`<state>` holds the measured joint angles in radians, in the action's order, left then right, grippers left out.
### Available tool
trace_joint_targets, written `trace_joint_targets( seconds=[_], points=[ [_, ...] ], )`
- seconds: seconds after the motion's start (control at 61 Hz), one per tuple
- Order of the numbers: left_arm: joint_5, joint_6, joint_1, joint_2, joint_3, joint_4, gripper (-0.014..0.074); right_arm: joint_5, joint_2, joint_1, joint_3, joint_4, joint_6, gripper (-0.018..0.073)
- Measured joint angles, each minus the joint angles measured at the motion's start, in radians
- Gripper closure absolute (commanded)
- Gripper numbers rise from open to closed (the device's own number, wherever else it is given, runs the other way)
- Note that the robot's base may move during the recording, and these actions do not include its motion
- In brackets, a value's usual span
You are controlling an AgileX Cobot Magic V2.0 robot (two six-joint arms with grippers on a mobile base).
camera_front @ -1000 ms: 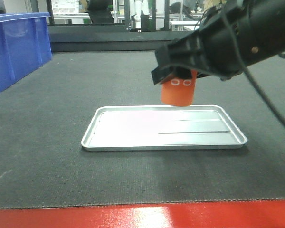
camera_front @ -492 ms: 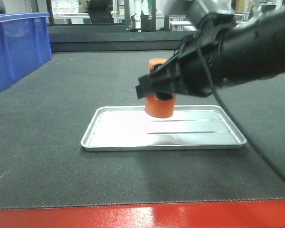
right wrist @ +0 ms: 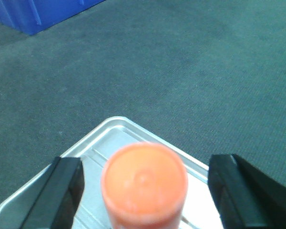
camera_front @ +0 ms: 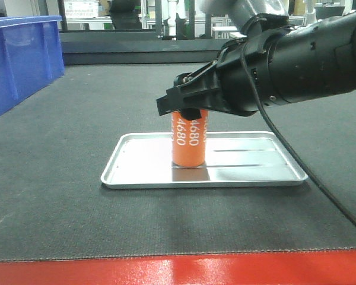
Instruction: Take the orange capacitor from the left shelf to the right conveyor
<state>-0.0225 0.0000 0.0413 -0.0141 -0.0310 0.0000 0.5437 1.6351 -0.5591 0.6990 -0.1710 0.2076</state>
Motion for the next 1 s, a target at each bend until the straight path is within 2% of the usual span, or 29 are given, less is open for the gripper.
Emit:
trace_joint_targets(
  seconds=[0.328, 0.393, 0.426, 0.475, 0.574, 0.607, 0.689, 0.852, 1.0],
  points=[
    [0.000, 0.000, 0.000, 0.000, 0.000, 0.000, 0.0701, 0.107, -0.027, 0.000, 0.000, 0.000, -0.001, -0.0064],
    [0.000, 0.000, 0.000, 0.000, 0.000, 0.000, 0.0701, 0.125, -0.056, 0.000, 0.000, 0.000, -0.001, -0.0024],
    [0.000, 0.000, 0.000, 0.000, 0.000, 0.000, 0.0701, 0.127, -0.075, 0.000, 0.000, 0.000, -0.001, 0.0026],
    [0.000, 0.000, 0.000, 0.000, 0.000, 0.000, 0.0701, 0.127, -0.111, 0.000, 0.000, 0.000, -0.001, 0.0151],
    [0.000, 0.000, 0.000, 0.000, 0.000, 0.000, 0.0701, 0.116, -0.196, 0.000, 0.000, 0.000, -0.001, 0.0468],
    [0.000, 0.000, 0.000, 0.000, 0.000, 0.000, 0.0701, 0.110, -0.221, 0.000, 0.000, 0.000, -0.001, 0.0527],
    [0.000, 0.000, 0.000, 0.000, 0.000, 0.000, 0.0701, 0.102, -0.295, 0.000, 0.000, 0.000, -0.001, 0.0458],
    [0.000, 0.000, 0.000, 0.000, 0.000, 0.000, 0.0701, 0.106, -0.420, 0.000, 0.000, 0.000, -0.001, 0.0458],
    [0.000, 0.000, 0.000, 0.000, 0.000, 0.000, 0.0701, 0.107, -0.443, 0.000, 0.000, 0.000, -0.001, 0.0458]
  ],
)
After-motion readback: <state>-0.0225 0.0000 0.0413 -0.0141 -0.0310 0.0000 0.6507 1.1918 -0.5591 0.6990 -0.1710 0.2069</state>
